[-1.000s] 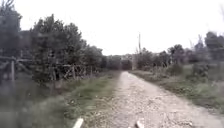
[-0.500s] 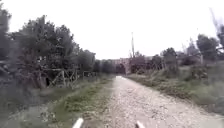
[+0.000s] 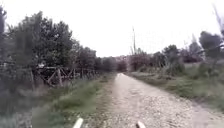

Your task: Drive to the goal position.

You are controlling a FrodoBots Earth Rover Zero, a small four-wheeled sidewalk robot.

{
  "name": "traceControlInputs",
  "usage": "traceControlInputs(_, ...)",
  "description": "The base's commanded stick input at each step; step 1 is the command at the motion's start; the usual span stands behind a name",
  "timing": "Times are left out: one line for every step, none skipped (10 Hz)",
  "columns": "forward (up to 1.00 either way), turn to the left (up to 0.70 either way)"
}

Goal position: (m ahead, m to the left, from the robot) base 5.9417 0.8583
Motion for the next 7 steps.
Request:
traceControlInputs(0.70,0.00)
traceControlInputs(0.70,-0.05)
traceControlInputs(0.70,-0.23)
traceControlInputs(0.70,-0.23)
traceControlInputs(0.70,0.00)
traceControlInputs(0.70,0.00)
traceControlInputs(0.70,0.00)
